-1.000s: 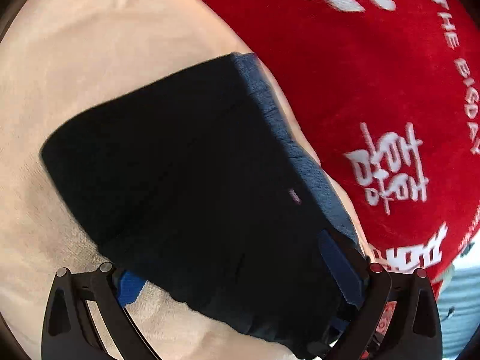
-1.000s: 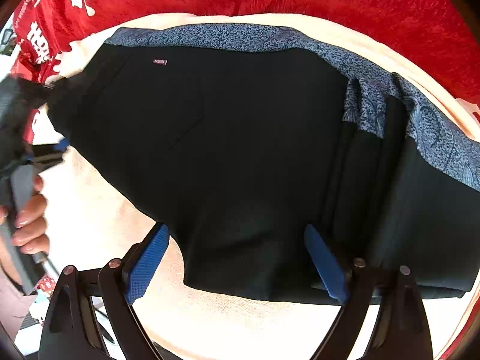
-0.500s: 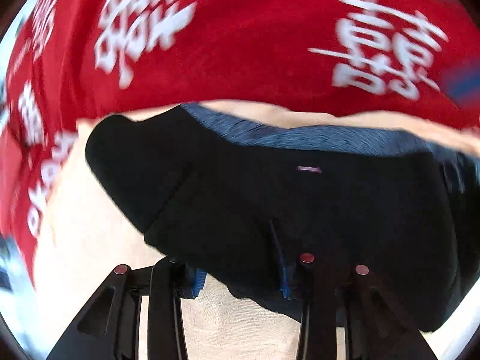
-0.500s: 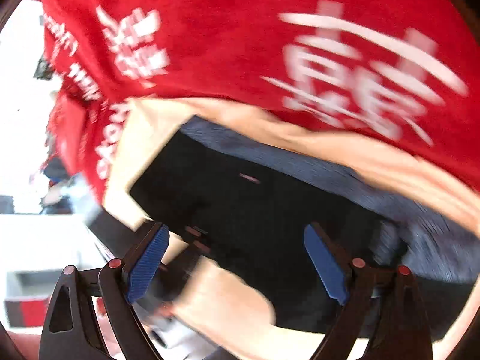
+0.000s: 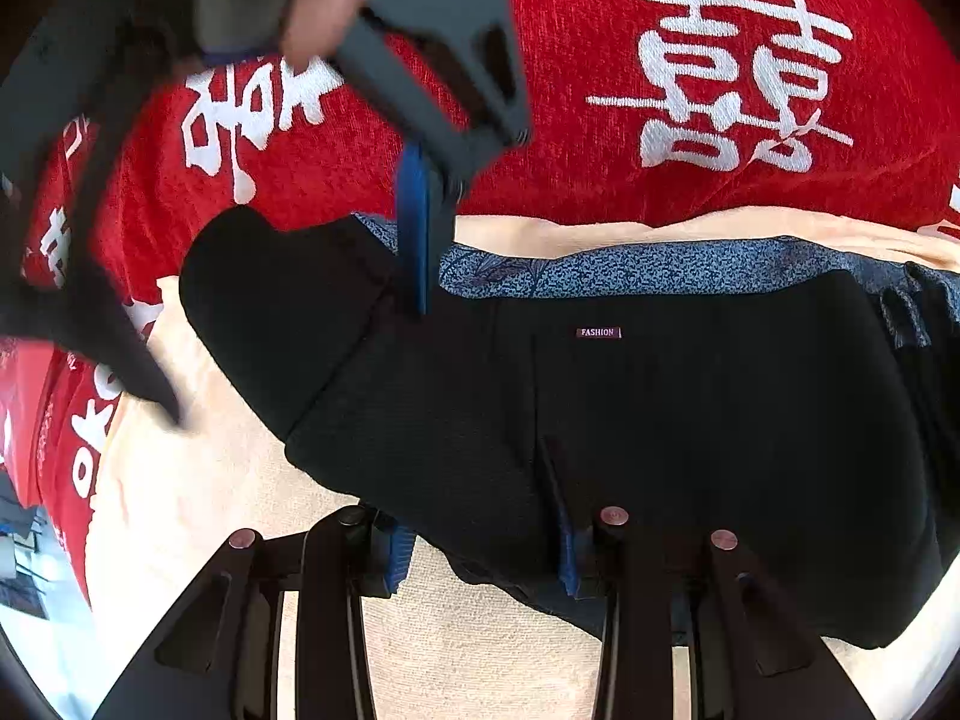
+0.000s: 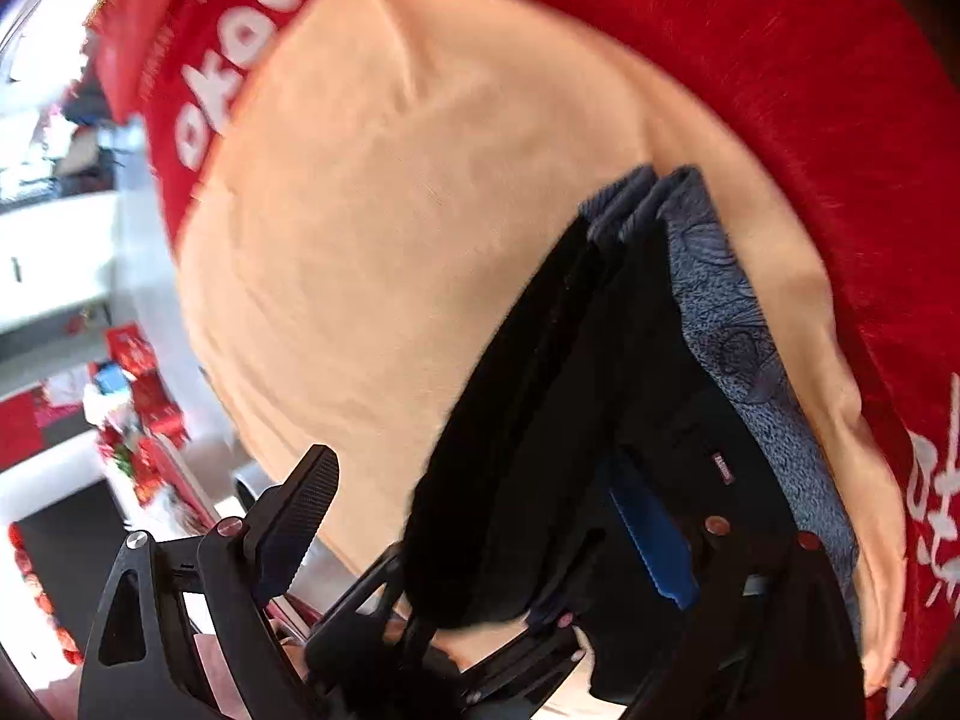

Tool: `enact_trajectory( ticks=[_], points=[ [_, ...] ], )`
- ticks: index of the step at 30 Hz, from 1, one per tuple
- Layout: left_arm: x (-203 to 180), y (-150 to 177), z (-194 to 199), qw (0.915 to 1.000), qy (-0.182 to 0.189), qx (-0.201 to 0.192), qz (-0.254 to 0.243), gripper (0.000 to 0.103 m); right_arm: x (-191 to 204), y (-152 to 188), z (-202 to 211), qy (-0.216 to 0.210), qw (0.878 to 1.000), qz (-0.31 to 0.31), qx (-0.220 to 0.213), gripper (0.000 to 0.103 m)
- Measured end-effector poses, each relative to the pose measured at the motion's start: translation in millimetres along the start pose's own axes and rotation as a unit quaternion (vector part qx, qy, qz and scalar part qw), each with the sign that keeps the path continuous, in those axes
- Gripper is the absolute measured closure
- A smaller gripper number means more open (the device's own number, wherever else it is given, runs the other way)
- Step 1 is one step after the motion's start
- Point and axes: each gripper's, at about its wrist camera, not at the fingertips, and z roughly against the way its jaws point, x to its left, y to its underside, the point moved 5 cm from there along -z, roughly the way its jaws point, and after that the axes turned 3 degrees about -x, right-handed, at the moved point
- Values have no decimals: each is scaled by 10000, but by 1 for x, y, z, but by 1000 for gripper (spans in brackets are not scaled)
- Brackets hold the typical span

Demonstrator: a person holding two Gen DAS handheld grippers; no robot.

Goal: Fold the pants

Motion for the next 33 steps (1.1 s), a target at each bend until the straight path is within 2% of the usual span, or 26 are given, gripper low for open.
enact_trajectory(
  ticks=[2, 4, 7, 9, 11, 14, 20, 27, 29, 33],
  points=[
    [0, 1, -2, 9999, 28, 100, 30, 65, -9, 2, -7, 343, 9993, 82, 90, 75],
    [-2, -5, 7, 10000, 59, -57, -38, 65, -17, 8, 6, 292, 9994, 29, -180, 84],
    [-11, -16, 27, 9993, 177, -274, -174, 65, -30, 29, 33, 1, 9976, -68, -690, 85],
    [-21, -28, 49, 9981, 300, -488, -249, 65, -40, 42, 55, -370, 9933, -249, -1071, 85],
    [-32, -39, 71, 9962, 414, -699, -322, 65, -54, 71, 83, -785, 9844, -494, -1496, 85],
    [-54, -53, 102, 9926, 586, -957, -462, 65, -76, 114, 119, -1299, 9655, -764, -2124, 85],
    [-128, -71, 156, 9825, 1059, -1249, -887, 65, -124, 214, 169, -1808, 9242, -1221, -3133, 85],
    [-238, -68, 189, 9641, 1504, -1300, -1758, 65, -202, 339, 181, -2182, 8757, -1937, -3848, 85],
    [-271, -62, 187, 9586, 1606, -1243, -1997, 65, -228, 370, 171, -2286, 8600, -2235, -3978, 84],
    [-327, -45, 169, 9531, 1647, -997, -2336, 65, -282, 412, 147, -2342, 8425, -2666, -4053, 84]
  ],
)
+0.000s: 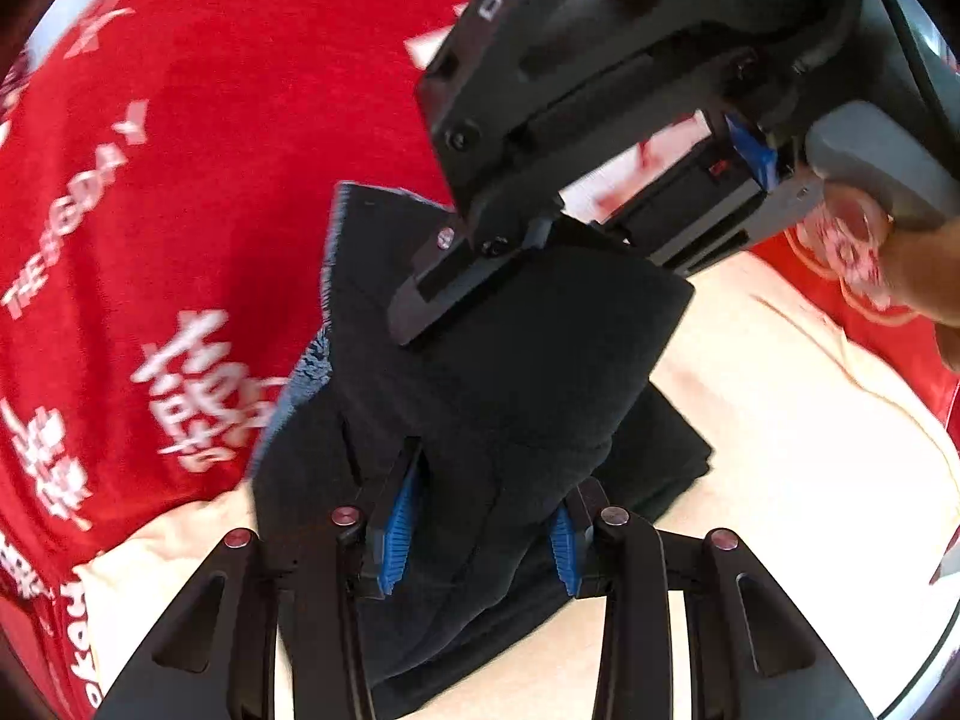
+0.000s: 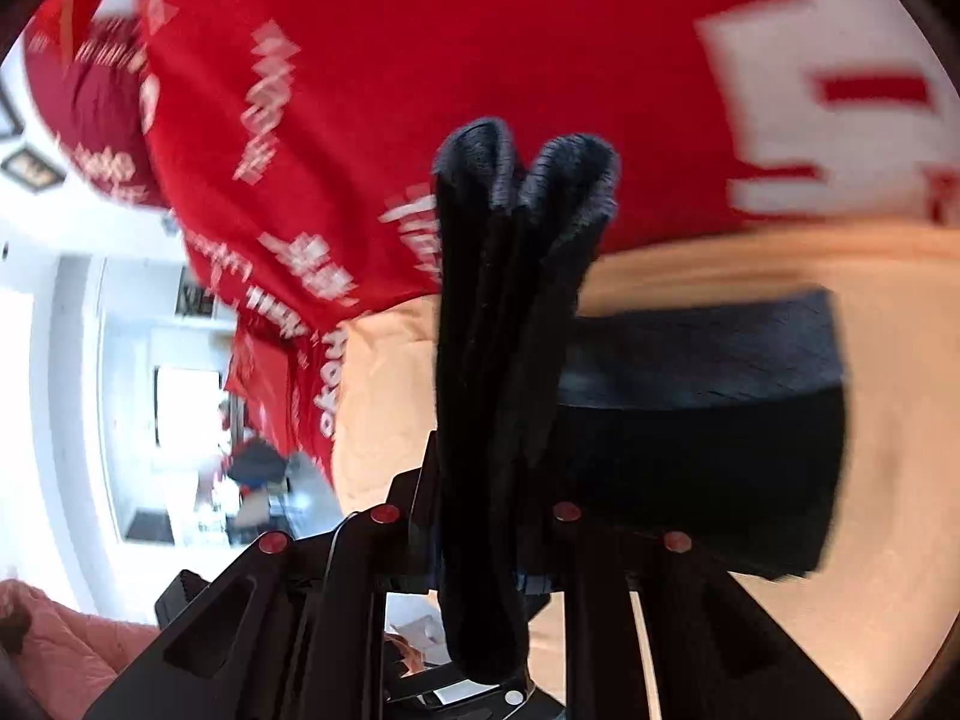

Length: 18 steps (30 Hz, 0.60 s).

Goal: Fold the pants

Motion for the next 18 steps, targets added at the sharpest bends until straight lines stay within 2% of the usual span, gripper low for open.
enact_trajectory(
  ticks=[5, 7, 9, 13, 15, 18],
  points=[
    [-35, 12, -38, 9988, 29, 487, -90, 64, -81, 9, -8, -24, 9979, -643, -123, 84],
    [-41, 18, -47, 9979, 16, 630, -128, 57, -103, 16, -11, 47, 9972, -736, -91, 84],
    [-44, 22, -51, 9975, 17, 693, -159, 56, -119, 24, -15, 19, 9961, -875, -54, 84],
    [-43, 25, -51, 9964, 119, 812, -190, 56, -125, 30, -21, 33, 9960, -894, -63, 84],
    [-39, 26, -47, 9958, 174, 893, -139, 44, -122, 31, -21, 113, 9964, -837, -72, 82],
    [-27, 29, -36, 9941, 384, 1000, 183, 41, -114, 30, -15, 440, 9968, -669, -87, 80]
  ],
)
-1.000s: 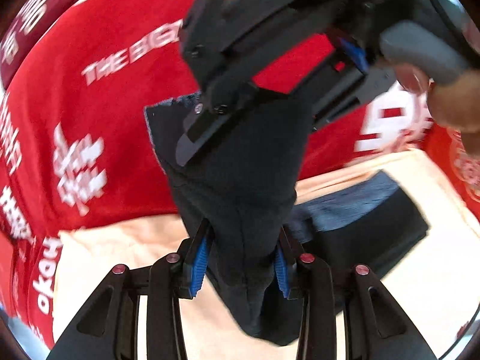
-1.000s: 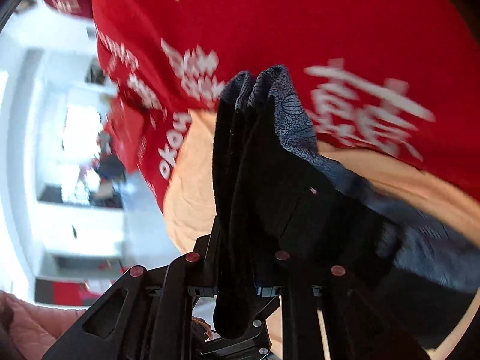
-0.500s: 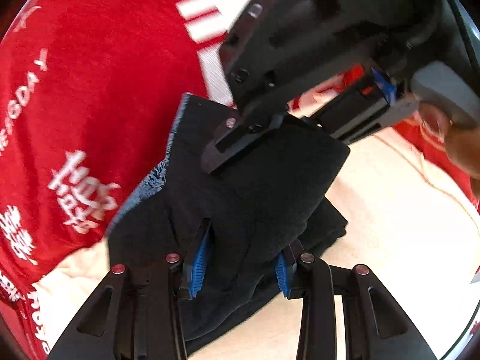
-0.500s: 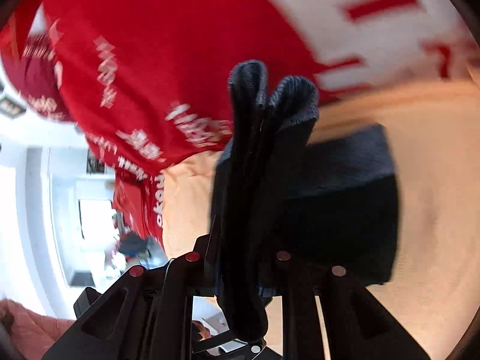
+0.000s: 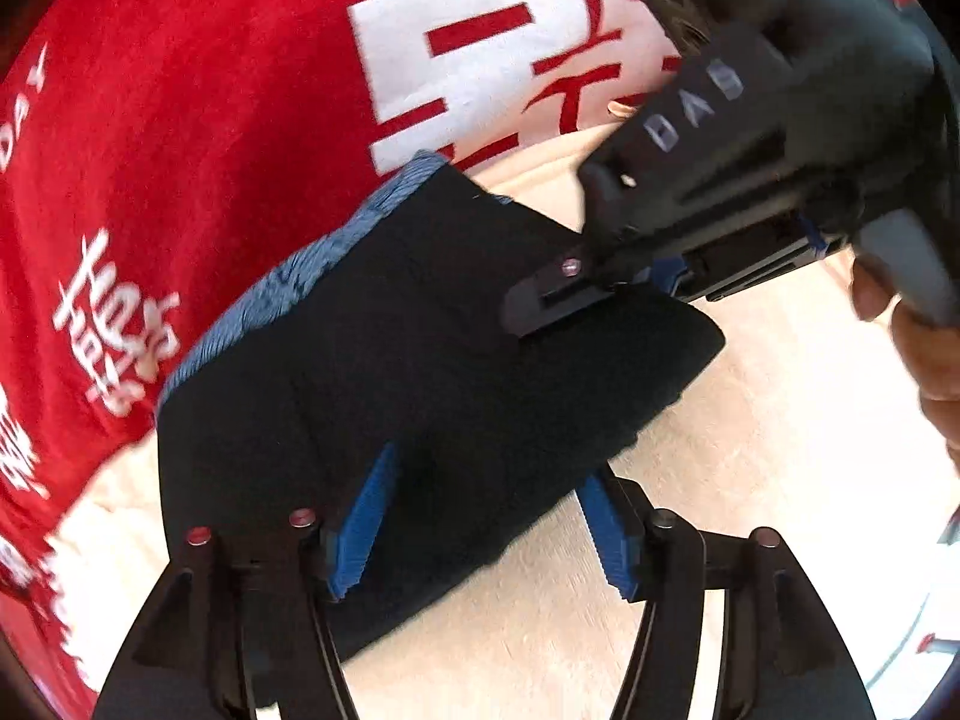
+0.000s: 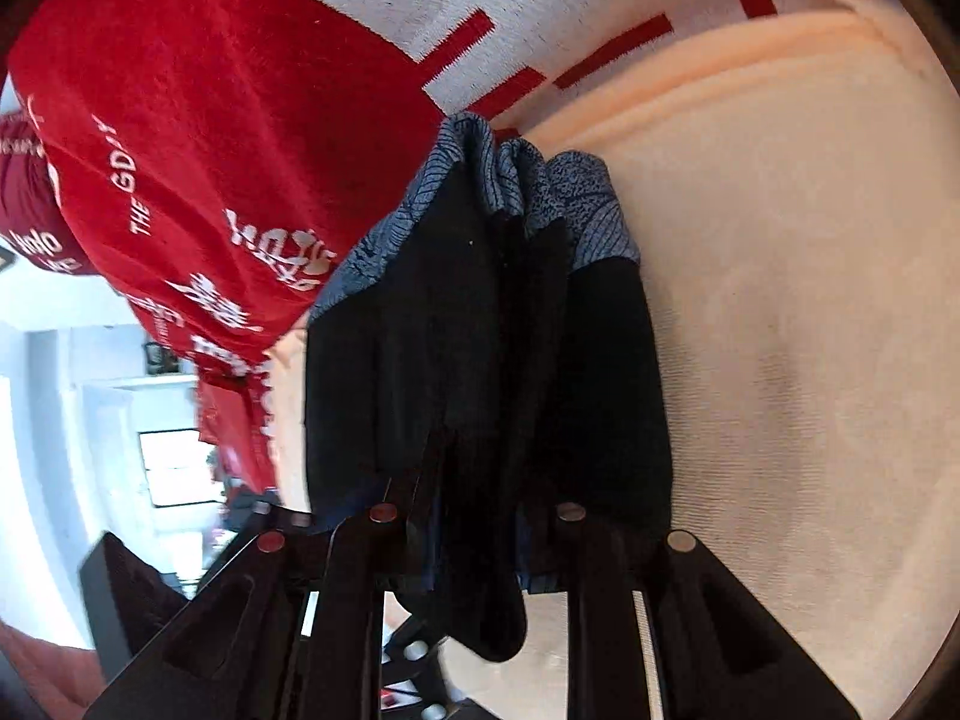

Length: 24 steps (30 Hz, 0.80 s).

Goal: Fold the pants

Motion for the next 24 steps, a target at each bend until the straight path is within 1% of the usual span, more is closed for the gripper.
enact_trajectory(
  ticks=[1, 2, 3, 5, 7, 10, 13, 15, 16, 18, 19, 20, 22, 23, 24],
  points=[
    [3, 2, 3, 9999, 65, 31, 82, 41, 4, 1, 0, 73, 10000, 36, -4, 80],
    [7, 5, 7, 9998, 107, 63, 160, 40, 8, 2, 1, 233, 9997, 102, -11, 79],
    [14, 8, 10, 9995, 141, 96, 249, 32, 10, 3, 1, 373, 9992, 155, -9, 78],
    [32, 11, 18, 9986, 99, 75, 519, 22, 16, 6, -1, 722, 9970, 278, 11, 77],
    [47, 14, 26, 9969, 105, 86, 769, 22, 16, 10, 0, 969, 9946, 377, 20, 76],
    [75, 20, 26, 9924, 133, 310, 1185, 22, 21, 16, -1, 1267, 9910, 439, 41, 72],
    [103, 29, 24, 9876, 35, 480, 1495, 22, 19, 21, -4, 1380, 9899, 332, 27, 70],
    [116, 35, 22, 9850, -17, 599, 1616, 22, 20, 24, -4, 1465, 9889, 263, 11, 68],
    [120, 38, 20, 9840, -46, 658, 1652, 22, 21, 25, -5, 1563, 9874, 259, 2, 66],
    [128, 45, 20, 9813, -118, 739, 1774, 22, 19, 26, -6, 1766, 9838, 311, -3, 58],
    [133, 48, 19, 9795, -114, 766, 1857, 22, 17, 29, -4, 1933, 9805, 355, 4, 52],
    [135, 50, 19, 9785, -108, 778, 1906, 22, 16, 31, -5, 2077, 9775, 380, 23, 50],
    [140, 54, 19, 9765, -120, 803, 1996, 22, 15, 32, -5, 2165, 9756, 361, 23, 47],
    [143, 57, 18, 9757, -117, 813, 2031, 22, 15, 33, -4, 2214, 9745, 357, 33, 41],
    [145, 58, 18, 9754, -116, 814, 2046, 22, 15, 34, -4, 2282, 9729, 371, 50, 38]
  ],
)
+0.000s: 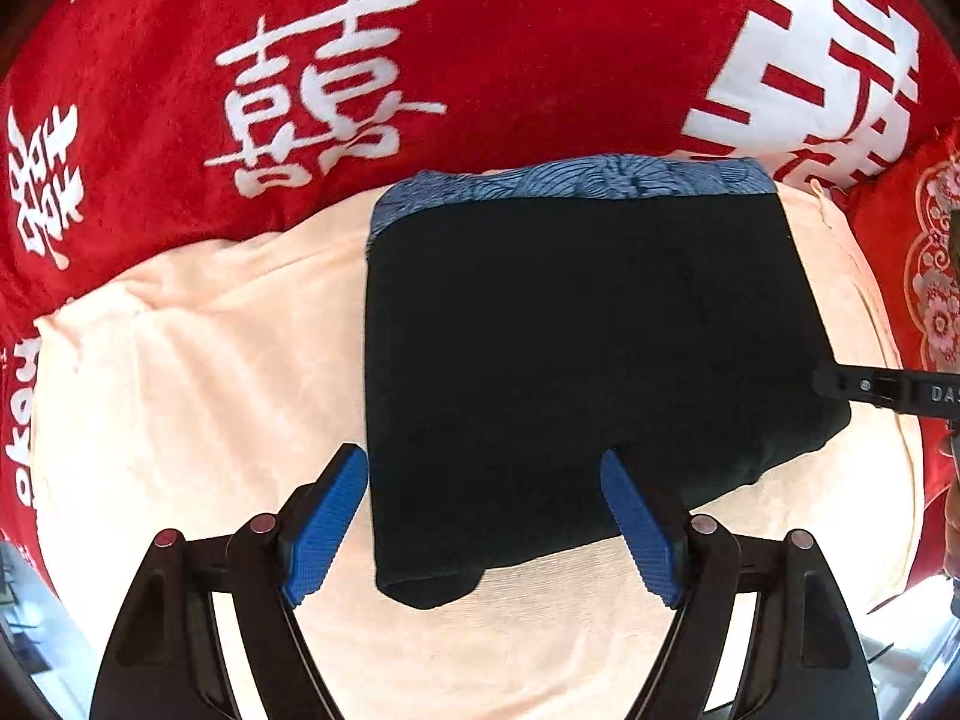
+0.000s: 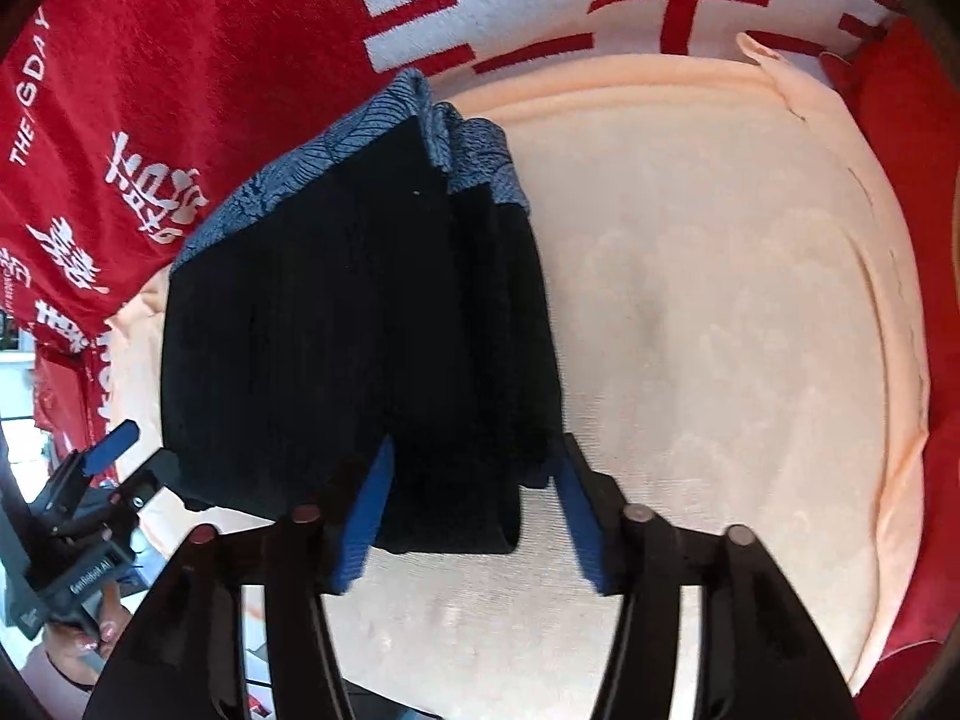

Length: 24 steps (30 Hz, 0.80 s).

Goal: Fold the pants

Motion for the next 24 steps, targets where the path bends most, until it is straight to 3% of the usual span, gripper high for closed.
enact_trajectory(
  ticks=[1, 16, 24],
  points=[
    [2, 0, 0, 10000, -3, 3, 13, 22, -2, 0, 0, 63, 10000, 15, 15, 34],
    [15, -4, -13, 9997, -16, 172, 168, 22, -13, 11, 13, 432, 9990, 43, 119, 28],
    [17, -7, -18, 9992, 12, 265, 285, 22, -18, 17, 28, 491, 9988, -13, -74, 23]
  ],
)
